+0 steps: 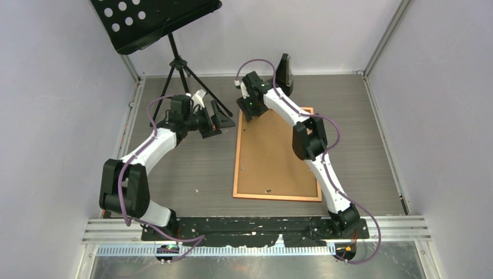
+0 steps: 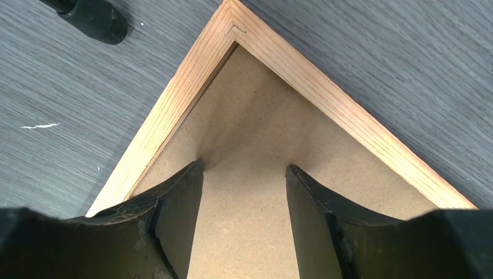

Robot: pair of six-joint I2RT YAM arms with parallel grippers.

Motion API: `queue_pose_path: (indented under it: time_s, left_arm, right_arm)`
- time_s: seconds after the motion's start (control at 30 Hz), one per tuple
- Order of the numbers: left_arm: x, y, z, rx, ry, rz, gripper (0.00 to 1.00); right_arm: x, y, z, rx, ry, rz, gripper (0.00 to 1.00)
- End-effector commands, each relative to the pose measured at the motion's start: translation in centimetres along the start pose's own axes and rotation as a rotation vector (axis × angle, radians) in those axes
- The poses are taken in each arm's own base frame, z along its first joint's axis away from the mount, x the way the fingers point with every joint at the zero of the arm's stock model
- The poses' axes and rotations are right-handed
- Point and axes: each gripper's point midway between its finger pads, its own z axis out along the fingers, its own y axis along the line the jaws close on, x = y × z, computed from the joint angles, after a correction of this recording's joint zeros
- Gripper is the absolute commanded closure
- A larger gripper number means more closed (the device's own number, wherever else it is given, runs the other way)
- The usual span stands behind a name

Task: Put the photo into the frame
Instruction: Install the photo frame at the center of the board.

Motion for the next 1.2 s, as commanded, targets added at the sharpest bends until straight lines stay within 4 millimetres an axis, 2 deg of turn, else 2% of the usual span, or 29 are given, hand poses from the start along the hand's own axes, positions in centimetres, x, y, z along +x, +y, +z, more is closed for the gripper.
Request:
queue_pose_path:
  time_s: [0.0, 0.13, 0.33, 0.53, 0.77, 1.0, 1.17]
  left_arm:
    - [-0.6, -0.5, -0.4, 0.015, -0.031, 0.040, 0.00]
    - [-0.1, -0.5, 0.0, -0.023, 0.001, 0.108, 0.00]
    - [1.4, -1.2, 1.1, -0.068, 0.082, 0.245, 0.00]
    - [5.1, -1.9, 2.9, -0.077, 0.248, 0.429, 0.00]
    - [11.1, -2.4, 4.9, -0.004, 0.428, 0.585, 0.01]
    - [15.2, -3.2, 5.8, 0.034, 0.524, 0.634, 0.01]
    - [17.4, -2.4, 6.5, -0.002, 0.589, 0.586, 0.01]
  right_arm:
    - [4.3, -0.6, 1.3, -0.057, 0.133, 0.069, 0.39]
    - [3.9, 0.3, 1.4, -0.111, 0.108, 0.068, 0.39]
    - [3.3, 0.5, 1.2, -0.133, 0.069, 0.023, 0.39]
    - [3.4, -0.1, 0.8, -0.105, 0.053, -0.063, 0.39]
    - [3.4, -0.2, 0.9, -0.102, 0.047, -0.128, 0.39]
    - [3.4, 0.0, 0.8, -0.115, 0.035, -0.139, 0.40]
    - [3.3, 0.2, 0.7, -0.127, 0.035, -0.135, 0.40]
